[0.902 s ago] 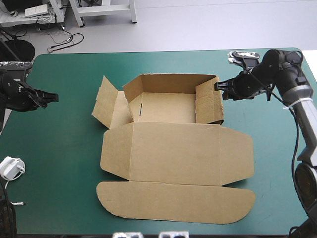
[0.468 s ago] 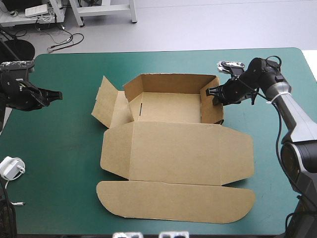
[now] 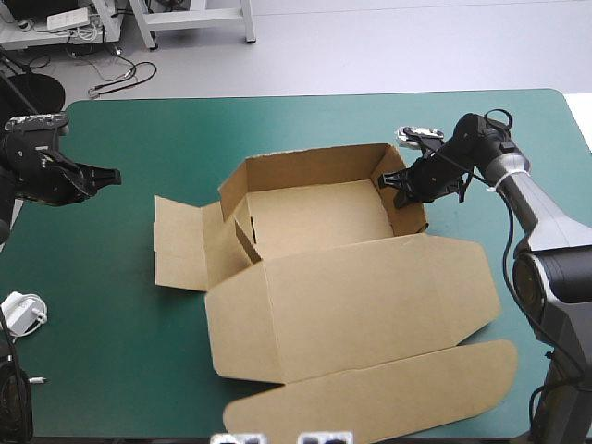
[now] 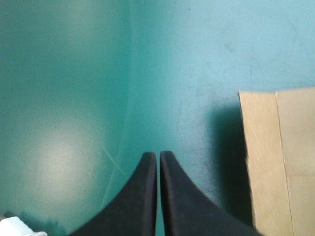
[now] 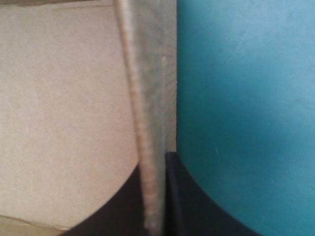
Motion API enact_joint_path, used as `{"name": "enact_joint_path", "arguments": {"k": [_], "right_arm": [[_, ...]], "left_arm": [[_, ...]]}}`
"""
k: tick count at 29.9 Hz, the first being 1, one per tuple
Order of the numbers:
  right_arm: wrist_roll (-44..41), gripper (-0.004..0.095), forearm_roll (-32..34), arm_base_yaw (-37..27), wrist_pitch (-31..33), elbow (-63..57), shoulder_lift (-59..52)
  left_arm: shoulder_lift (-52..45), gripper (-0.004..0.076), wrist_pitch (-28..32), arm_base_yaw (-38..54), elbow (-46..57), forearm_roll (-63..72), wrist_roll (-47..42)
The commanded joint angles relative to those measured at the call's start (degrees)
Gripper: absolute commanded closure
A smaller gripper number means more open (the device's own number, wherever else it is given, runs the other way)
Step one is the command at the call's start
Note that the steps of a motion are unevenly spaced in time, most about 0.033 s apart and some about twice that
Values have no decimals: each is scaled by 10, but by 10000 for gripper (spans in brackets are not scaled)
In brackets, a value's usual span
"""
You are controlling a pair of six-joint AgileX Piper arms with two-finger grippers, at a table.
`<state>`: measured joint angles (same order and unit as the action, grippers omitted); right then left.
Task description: Fold the box
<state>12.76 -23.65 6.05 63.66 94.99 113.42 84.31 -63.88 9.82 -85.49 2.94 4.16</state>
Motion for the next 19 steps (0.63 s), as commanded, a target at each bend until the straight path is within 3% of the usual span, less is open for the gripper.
{"name": "enact_joint_path", "arguments": {"k": [1, 6, 13, 19], "right_arm": [[6, 923, -22, -10, 29, 45, -60], [5, 923, -47, -42, 70, 92, -107], [19, 923, -150, -111, 81, 124, -169], [30, 923, -214, -129, 81, 124, -216]], "left_arm": [[-10, 717, 30, -1, -14, 14, -4], [4, 717, 32, 39, -14, 77, 24], [30, 717, 1, 142, -14, 365, 189], [61, 717, -38, 155, -14, 531, 273]]}}
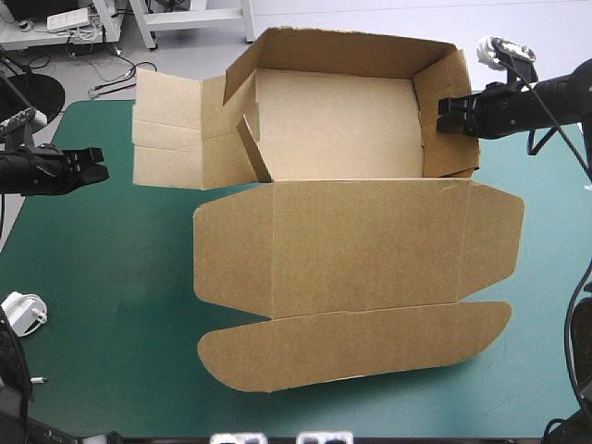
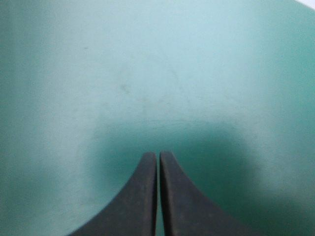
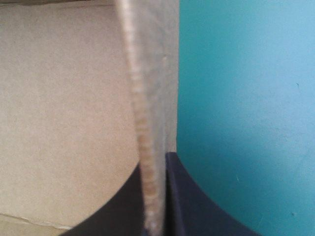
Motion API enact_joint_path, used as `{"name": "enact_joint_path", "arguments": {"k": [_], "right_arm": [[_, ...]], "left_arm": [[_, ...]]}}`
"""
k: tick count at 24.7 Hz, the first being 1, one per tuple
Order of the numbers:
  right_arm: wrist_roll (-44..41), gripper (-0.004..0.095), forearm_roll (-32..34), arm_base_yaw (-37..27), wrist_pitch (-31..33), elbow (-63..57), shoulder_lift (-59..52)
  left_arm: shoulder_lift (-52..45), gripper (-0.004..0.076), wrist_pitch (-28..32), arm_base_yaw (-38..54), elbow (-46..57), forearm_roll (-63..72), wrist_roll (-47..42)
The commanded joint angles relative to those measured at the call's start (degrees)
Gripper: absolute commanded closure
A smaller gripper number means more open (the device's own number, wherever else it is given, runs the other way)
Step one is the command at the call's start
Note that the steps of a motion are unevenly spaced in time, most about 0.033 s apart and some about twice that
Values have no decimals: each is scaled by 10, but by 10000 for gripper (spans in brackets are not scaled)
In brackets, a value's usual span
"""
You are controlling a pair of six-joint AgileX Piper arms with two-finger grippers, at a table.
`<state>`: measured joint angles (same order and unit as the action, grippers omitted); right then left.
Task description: Fold the box
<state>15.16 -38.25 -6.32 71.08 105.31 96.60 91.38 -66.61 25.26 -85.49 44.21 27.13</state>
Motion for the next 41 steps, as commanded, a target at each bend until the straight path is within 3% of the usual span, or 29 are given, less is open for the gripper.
{"name": "enact_joint_path", "arguments": {"k": [1, 4, 7, 10, 13, 19, 28, 41], "right_arm": [[6, 923, -73, -6, 7, 20, -54], [6, 923, -97, -6, 7, 20, -67], [8, 923, -121, -2, 5, 20, -68], [12, 922, -63, 26, -8, 18, -66], [-5, 922, -27, 50, -56, 18, -66], [-7, 922, -22, 53, -119, 18, -66], [-5, 922, -4, 55, -127, 18, -59], [-23, 922, 28, 111, -174, 18, -27]], "left_arm": [[-3, 717, -23, 0, -14, 159, 57], [20, 717, -76, -2, -14, 323, 107], [20, 717, -76, -26, -14, 372, 107], [13, 717, -74, -90, -14, 394, 97], [-7, 717, -74, -132, -14, 407, 106], [-54, 717, -74, -153, -14, 406, 92], [-84, 717, -74, -157, -14, 386, 85], [-86, 717, -61, -197, -14, 386, 83]]}}
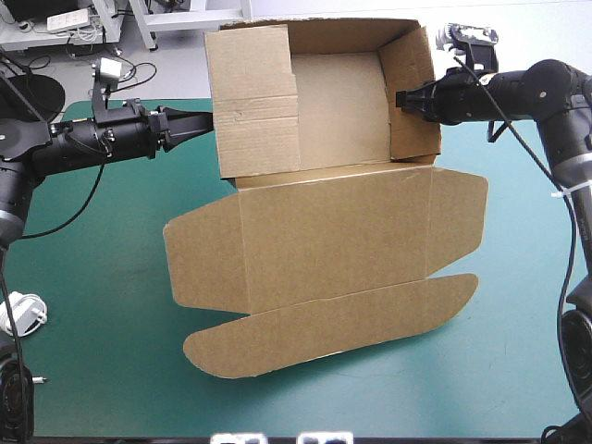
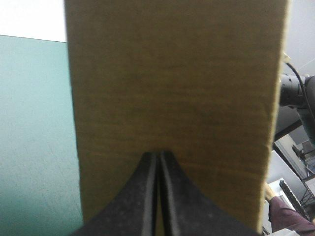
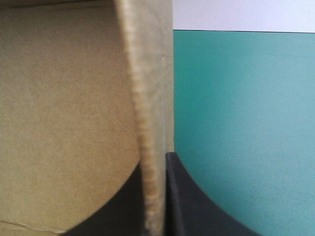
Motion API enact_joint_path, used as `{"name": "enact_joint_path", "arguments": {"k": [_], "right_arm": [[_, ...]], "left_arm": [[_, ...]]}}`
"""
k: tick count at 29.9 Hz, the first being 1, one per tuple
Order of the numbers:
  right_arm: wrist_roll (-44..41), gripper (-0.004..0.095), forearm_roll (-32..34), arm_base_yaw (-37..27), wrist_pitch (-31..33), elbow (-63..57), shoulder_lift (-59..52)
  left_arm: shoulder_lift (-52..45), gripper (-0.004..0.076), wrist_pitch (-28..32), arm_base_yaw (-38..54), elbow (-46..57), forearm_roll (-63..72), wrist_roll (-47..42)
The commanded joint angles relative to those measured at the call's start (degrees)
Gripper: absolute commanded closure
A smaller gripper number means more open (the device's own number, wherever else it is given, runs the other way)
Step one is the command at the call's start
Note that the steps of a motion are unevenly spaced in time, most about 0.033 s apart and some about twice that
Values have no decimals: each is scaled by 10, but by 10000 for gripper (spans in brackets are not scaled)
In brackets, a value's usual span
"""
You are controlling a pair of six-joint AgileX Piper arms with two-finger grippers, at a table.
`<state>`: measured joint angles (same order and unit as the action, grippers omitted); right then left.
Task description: Fold the box
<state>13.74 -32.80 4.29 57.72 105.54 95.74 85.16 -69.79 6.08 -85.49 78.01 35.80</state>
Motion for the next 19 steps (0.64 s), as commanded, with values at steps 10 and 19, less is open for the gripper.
{"name": "enact_joint_path", "arguments": {"k": [10, 19], "right_arm": [[-10, 922, -12, 29, -73, 16, -2], [-12, 921, -11, 38, -84, 16, 11]], "left_arm": [[-24, 715, -29, -5, -14, 21, -3], [-24, 433, -41, -5, -14, 3, 12]]}}
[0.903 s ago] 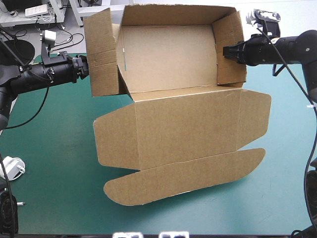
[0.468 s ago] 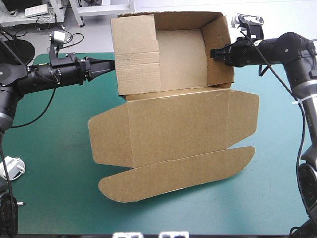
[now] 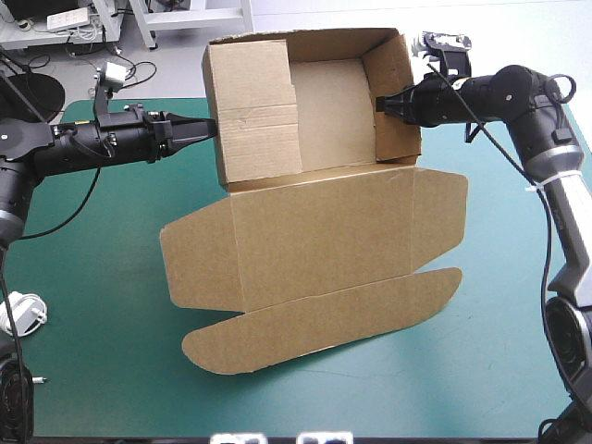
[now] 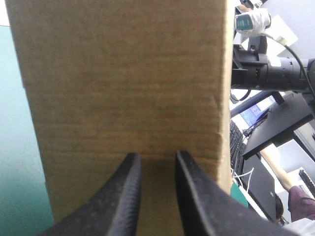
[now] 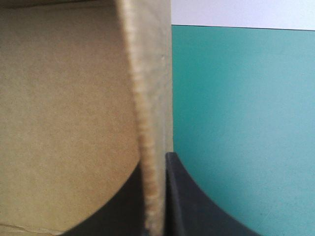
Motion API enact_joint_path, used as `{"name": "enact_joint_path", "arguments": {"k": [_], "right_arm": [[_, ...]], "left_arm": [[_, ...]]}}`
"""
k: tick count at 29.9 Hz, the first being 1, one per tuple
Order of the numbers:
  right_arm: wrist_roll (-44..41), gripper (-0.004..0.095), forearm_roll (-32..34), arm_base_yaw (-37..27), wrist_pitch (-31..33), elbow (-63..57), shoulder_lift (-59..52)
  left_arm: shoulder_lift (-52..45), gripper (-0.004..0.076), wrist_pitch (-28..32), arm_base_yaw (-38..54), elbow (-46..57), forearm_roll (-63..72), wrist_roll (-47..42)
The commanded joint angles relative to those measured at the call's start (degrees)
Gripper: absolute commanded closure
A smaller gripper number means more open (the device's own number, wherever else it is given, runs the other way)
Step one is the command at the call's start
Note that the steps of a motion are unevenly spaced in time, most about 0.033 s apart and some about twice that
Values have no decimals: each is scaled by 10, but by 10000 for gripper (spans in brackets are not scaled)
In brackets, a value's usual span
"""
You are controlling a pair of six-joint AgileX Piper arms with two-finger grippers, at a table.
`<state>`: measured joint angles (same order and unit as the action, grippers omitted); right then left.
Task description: Fold the box
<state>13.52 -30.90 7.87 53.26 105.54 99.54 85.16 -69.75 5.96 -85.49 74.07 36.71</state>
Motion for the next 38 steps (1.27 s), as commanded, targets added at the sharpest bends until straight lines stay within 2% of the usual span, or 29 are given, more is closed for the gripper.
{"name": "enact_joint_path", "arguments": {"k": [1, 4, 15, 19, 23, 26, 31, 38], "right_arm": [[-9, 921, -30, 2, -41, 16, -27], [-9, 920, -29, 2, -44, 16, -27], [-11, 920, -27, 5, -42, 16, -19], [-12, 907, 16, 37, -49, 16, -19], [-50, 906, 84, 89, -77, 16, -18], [-60, 906, 105, 112, -79, 16, -18], [-70, 908, 108, 131, -73, 16, -19], [-98, 908, 157, 159, -53, 16, -34]], "left_arm": [[-24, 402, -42, -4, -14, 42, 3], [-24, 350, -42, -4, -14, 43, 3], [-24, 350, -34, -4, -14, 25, 0], [-24, 351, -25, -4, -14, -15, -4], [-24, 351, -20, -4, -14, -32, -6], [-24, 353, -1, -4, -14, -61, -19], [-24, 425, 38, -4, -14, -151, -54], [-23, 618, 111, -4, -14, -219, -85]]}}
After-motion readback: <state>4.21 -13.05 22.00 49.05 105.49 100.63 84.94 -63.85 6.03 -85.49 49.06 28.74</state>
